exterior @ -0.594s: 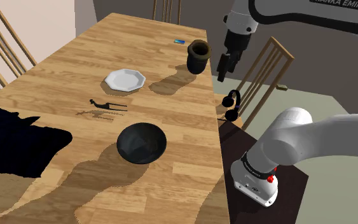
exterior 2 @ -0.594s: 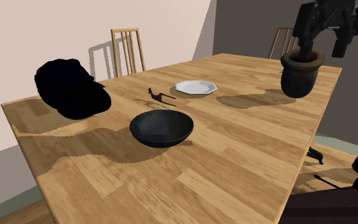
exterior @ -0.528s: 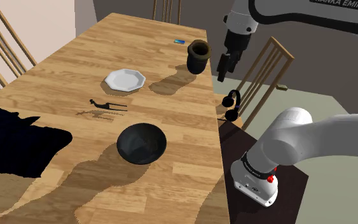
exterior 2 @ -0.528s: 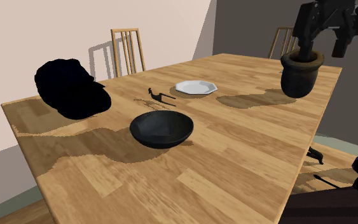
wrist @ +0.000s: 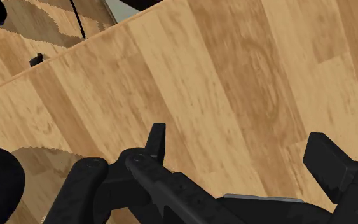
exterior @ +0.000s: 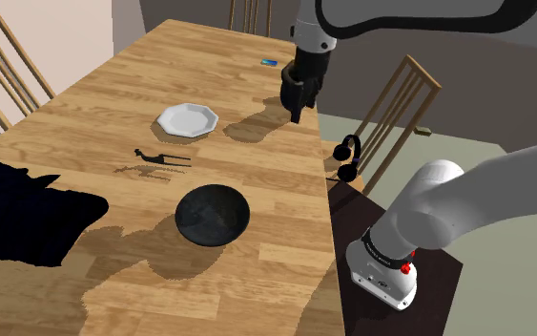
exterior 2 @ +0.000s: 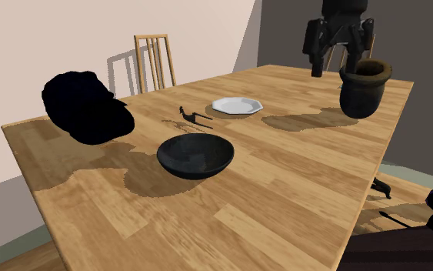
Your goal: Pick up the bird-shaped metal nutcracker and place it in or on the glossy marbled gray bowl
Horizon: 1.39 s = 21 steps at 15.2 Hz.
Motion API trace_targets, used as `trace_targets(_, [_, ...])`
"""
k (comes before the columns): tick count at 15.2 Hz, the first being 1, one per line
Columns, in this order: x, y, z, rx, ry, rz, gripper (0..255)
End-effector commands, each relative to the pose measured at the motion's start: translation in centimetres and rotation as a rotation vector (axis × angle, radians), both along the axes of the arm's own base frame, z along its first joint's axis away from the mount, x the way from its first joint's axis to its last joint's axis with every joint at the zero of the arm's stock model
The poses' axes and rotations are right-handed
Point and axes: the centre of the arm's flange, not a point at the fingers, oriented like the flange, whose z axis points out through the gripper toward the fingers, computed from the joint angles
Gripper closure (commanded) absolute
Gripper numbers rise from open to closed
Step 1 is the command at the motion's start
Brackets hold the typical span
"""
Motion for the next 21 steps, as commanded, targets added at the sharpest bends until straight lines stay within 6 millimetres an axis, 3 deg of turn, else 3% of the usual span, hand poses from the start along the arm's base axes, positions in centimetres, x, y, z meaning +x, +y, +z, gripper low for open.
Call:
trace_targets(1, [2.3, 1.4, -1.1, -0.003, 0.008, 0.031, 0])
trace_targets(11, [12.0, 10.5, -5.0, -0.021, 0.045, 0.179, 0])
trace_targets(21, [20.0, 20.9, -9.5, -0.039, 0.081, 0.328, 0])
